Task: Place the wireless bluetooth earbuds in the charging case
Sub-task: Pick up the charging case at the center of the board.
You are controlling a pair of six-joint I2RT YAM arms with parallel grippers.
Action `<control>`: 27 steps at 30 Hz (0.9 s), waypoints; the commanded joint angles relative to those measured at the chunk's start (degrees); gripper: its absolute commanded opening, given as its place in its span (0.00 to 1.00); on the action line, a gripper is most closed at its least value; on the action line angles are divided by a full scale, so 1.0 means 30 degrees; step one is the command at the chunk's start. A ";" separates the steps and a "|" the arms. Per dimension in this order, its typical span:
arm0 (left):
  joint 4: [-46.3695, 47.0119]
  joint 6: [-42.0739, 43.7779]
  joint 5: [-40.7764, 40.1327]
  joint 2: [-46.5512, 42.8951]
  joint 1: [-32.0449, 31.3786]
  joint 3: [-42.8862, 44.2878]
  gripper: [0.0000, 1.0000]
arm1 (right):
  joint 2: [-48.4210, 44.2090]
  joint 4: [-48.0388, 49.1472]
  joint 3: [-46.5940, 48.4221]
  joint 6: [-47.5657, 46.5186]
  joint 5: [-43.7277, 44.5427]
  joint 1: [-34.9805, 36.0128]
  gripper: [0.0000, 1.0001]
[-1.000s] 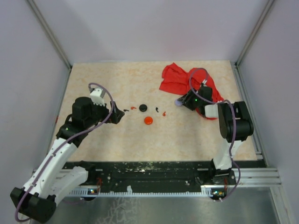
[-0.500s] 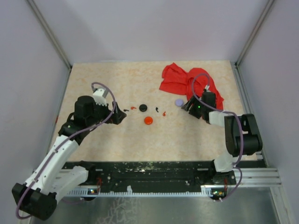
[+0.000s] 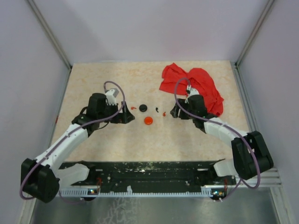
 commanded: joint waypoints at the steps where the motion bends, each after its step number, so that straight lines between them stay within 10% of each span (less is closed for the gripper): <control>1: 0.0938 -0.0681 -0.1129 0.1375 -0.1344 0.0576 0.95 | -0.1073 0.1335 -0.0455 -0.1785 0.0853 0.1562 0.63; 27: -0.0527 -0.1641 -0.9916 1.4048 -0.8019 0.7595 0.92 | -0.2260 0.4319 -0.3125 -0.1768 0.2972 0.2193 0.63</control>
